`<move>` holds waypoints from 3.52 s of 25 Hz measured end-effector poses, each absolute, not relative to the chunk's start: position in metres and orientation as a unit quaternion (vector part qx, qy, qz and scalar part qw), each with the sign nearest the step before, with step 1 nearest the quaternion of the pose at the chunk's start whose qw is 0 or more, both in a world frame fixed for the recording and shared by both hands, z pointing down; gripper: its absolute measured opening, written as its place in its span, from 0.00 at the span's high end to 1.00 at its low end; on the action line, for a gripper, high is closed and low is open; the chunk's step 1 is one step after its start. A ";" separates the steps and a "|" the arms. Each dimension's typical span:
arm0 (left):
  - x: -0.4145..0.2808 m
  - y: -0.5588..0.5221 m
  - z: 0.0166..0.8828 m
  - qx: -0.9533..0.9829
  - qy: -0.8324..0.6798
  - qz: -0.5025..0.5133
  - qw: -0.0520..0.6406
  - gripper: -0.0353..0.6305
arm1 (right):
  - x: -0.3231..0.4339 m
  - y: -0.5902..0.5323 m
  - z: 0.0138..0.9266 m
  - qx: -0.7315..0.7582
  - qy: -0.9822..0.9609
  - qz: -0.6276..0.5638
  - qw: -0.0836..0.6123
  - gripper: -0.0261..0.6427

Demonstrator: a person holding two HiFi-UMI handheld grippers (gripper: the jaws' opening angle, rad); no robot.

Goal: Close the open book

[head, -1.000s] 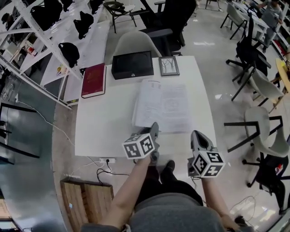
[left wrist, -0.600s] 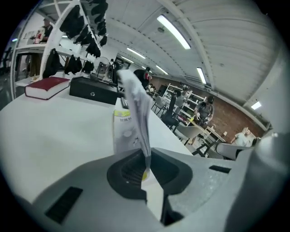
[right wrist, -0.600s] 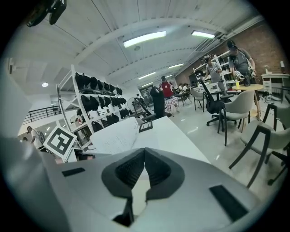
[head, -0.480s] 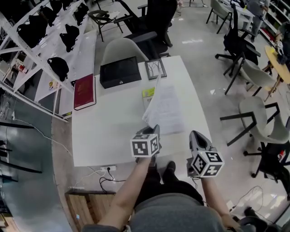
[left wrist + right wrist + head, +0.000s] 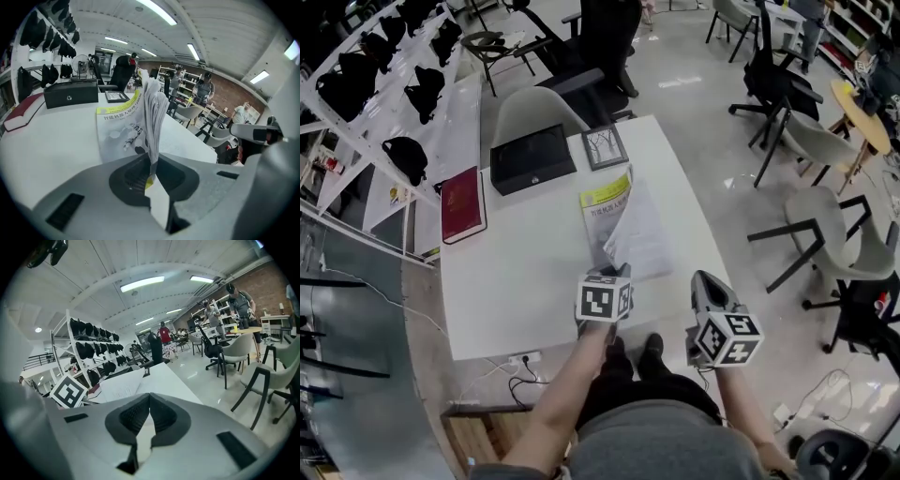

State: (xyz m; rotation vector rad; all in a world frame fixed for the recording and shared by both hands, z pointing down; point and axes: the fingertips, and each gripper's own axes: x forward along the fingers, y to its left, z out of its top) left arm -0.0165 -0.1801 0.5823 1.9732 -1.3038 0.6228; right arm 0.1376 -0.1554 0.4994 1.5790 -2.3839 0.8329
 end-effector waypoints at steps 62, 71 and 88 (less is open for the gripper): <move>0.005 -0.192 0.529 0.847 -0.425 0.213 0.240 0.67 | 0.141 -0.156 0.491 0.563 -0.777 0.275 0.059 0.96; -0.020 -0.197 0.494 0.843 -0.469 0.142 0.221 0.81 | 0.131 -0.162 0.479 0.556 -0.788 0.256 0.058 0.96; -0.064 -0.194 0.464 0.818 -0.539 0.067 0.190 0.94 | 0.117 -0.170 0.466 0.546 -0.804 0.227 0.057 0.96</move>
